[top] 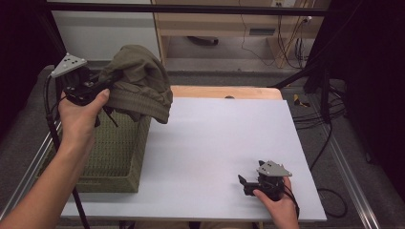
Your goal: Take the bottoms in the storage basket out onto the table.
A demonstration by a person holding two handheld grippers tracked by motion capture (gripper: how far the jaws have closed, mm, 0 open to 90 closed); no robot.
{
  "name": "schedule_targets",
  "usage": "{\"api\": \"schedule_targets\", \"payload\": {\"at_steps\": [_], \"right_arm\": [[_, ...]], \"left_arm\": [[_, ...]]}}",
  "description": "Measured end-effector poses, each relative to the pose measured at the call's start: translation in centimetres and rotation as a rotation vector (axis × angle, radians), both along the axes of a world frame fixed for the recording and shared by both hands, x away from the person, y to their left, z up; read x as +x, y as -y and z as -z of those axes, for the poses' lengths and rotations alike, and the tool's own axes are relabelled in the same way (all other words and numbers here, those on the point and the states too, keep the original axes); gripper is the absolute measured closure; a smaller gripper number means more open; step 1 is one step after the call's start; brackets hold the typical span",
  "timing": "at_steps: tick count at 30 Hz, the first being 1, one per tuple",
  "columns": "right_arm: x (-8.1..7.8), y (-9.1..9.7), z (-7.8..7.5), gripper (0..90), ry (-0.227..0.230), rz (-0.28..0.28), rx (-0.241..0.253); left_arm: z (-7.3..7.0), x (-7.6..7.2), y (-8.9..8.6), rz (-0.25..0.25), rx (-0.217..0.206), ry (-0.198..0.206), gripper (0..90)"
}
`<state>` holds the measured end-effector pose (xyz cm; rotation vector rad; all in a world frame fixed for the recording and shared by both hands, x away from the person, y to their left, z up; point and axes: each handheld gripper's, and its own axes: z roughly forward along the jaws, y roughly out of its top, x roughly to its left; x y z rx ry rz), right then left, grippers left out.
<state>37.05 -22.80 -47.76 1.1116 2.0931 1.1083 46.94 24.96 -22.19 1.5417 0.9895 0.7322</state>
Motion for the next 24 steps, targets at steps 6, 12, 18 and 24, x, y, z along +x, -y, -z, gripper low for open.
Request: {"api": "schedule_targets", "payload": {"at_steps": [6,12,18,24], "right_arm": [[0.0,0.0,0.0,8.7,0.0,-0.001,-0.001],[0.0,0.0,0.0,8.7,-0.001,0.0,0.0],[0.0,0.0,0.0,8.7,-0.002,-0.001,0.001],[0.0,0.0,0.0,8.7,0.002,0.0,0.0]], "left_arm": [[0.1,0.2,0.7,0.01,-0.002,-0.008,81.7],[0.2,0.3,1.2,0.019,0.0,-0.011,81.6],[0.2,0.4,1.6,0.026,0.0,-0.015,81.7],[0.4,0.5,2.2,0.037,0.007,-0.021,81.7]]}}
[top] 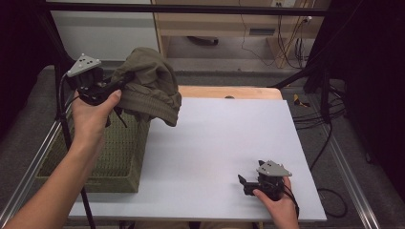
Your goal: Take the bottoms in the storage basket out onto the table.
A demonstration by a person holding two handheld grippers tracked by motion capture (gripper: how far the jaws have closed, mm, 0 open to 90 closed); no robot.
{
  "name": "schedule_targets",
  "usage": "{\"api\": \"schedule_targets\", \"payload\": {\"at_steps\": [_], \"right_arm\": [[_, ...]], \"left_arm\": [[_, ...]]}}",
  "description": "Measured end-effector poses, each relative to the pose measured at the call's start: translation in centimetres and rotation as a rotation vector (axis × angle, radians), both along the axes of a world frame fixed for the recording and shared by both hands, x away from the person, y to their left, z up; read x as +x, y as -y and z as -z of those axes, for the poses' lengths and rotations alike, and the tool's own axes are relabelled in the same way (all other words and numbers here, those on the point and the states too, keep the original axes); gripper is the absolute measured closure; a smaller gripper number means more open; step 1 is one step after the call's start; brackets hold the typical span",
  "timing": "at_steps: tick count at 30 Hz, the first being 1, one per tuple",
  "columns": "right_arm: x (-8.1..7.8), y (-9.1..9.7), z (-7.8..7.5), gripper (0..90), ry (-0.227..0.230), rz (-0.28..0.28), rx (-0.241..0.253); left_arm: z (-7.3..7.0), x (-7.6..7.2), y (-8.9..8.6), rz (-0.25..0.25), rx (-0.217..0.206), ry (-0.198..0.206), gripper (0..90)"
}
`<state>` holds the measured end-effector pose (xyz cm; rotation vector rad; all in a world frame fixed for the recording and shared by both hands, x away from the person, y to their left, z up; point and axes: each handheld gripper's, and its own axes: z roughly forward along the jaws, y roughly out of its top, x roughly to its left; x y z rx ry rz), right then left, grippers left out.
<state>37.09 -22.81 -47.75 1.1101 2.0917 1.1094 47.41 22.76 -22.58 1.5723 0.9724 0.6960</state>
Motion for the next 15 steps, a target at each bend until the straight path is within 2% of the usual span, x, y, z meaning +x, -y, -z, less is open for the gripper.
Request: {"api": "schedule_targets", "payload": {"at_steps": [15], "right_arm": [[-0.1,0.0,-0.1,8.7,0.0,0.0,0.004]], "left_arm": [[0.6,0.5,2.9,0.042,-0.006,-0.018,81.6]]}}
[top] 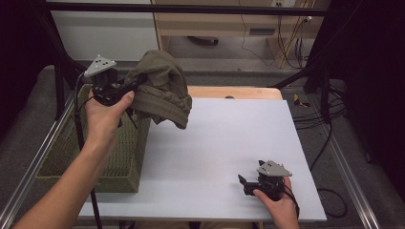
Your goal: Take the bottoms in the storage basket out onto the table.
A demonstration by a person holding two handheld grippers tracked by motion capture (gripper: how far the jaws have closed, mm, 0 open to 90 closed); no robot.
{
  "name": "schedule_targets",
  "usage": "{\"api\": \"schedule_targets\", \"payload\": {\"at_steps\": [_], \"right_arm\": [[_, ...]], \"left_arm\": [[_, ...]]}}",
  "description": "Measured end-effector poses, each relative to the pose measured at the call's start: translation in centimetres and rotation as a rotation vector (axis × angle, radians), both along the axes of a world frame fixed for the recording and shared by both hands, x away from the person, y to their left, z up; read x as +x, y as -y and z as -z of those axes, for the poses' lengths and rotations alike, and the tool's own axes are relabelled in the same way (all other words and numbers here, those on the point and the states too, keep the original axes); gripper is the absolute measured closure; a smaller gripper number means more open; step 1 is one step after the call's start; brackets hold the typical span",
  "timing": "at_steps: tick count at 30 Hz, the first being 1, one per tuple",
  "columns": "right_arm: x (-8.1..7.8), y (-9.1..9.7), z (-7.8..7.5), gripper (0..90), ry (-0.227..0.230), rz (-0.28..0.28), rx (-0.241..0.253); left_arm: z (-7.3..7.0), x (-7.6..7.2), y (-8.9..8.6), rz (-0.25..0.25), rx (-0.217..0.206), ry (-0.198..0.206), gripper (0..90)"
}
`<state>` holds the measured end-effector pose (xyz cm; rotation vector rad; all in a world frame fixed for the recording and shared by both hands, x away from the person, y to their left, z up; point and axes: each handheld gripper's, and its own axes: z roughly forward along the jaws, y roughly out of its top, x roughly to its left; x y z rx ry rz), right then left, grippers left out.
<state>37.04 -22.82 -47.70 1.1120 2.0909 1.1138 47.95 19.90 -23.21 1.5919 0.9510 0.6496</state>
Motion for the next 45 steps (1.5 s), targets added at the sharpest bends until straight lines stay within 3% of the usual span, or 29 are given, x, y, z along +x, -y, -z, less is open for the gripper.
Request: {"api": "schedule_targets", "payload": {"at_steps": [18,33,37,41,45], "right_arm": [[0.0,0.0,0.0,8.7,0.003,-0.002,-0.004],[0.0,0.0,0.0,8.6,0.004,-0.002,-0.004],[0.0,0.0,0.0,8.7,0.002,-0.003,-0.007],[0.0,-0.1,0.1,8.7,-0.001,-0.003,-0.006],[0.0,0.1,0.1,8.7,0.001,-0.002,-0.003]], "left_arm": [[0.5,0.2,2.3,0.043,-0.002,-0.02,81.6],[1.1,0.3,3.1,0.058,-0.009,-0.036,81.6],[1.7,0.4,3.3,0.066,-0.021,-0.049,81.6],[2.6,0.6,3.5,0.075,-0.068,-0.063,81.6],[3.6,0.8,4.0,0.09,-0.067,-0.083,81.6]]}}
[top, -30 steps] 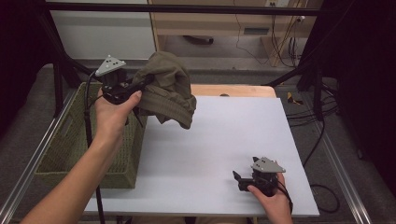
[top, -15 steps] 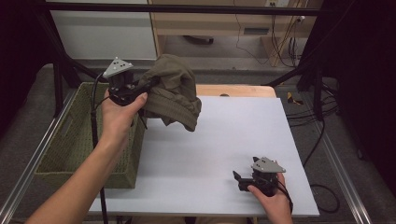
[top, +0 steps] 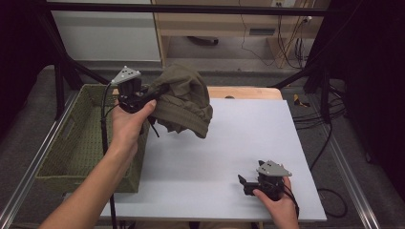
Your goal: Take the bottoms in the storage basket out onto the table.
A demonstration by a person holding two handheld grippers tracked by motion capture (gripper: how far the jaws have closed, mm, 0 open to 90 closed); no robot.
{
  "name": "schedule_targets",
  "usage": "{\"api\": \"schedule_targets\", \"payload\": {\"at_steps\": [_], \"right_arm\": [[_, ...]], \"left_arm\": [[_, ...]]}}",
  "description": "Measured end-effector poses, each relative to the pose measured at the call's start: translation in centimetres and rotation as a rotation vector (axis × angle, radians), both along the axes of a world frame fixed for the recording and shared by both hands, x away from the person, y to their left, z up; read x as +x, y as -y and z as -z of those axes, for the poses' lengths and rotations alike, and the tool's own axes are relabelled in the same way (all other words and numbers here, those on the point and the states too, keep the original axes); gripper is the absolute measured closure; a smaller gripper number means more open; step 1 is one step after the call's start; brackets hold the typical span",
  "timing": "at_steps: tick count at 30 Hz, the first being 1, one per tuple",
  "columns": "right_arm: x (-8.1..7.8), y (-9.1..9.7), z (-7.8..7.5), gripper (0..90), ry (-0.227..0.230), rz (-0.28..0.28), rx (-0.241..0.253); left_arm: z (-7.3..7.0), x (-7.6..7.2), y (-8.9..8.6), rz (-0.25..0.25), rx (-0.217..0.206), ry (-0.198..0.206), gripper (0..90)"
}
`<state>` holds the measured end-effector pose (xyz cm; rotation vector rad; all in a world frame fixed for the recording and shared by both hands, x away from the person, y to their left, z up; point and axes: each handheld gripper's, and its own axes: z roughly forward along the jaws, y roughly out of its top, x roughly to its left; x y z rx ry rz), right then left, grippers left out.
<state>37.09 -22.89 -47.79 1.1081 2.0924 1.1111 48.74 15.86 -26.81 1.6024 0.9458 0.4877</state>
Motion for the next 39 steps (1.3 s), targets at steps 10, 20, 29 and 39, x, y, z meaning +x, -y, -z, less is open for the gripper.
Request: {"api": "schedule_targets", "payload": {"at_steps": [10,20,29,39], "right_arm": [[0.0,0.1,-0.2,8.7,0.006,0.005,0.004],[-0.1,0.0,-0.3,8.7,0.013,-0.006,-0.002],[0.1,-0.1,-0.3,8.6,0.013,-0.006,-0.003],[0.2,-0.2,-0.2,8.6,0.012,-0.01,-0.007]], "left_arm": [[2.3,0.0,2.7,0.068,0.01,-0.038,81.6],[4.5,0.7,5.7,0.109,0.025,-0.071,81.6],[6.4,1.7,7.4,0.106,0.028,-0.102,81.5],[7.0,2.0,7.8,0.107,0.026,-0.116,81.5]]}}
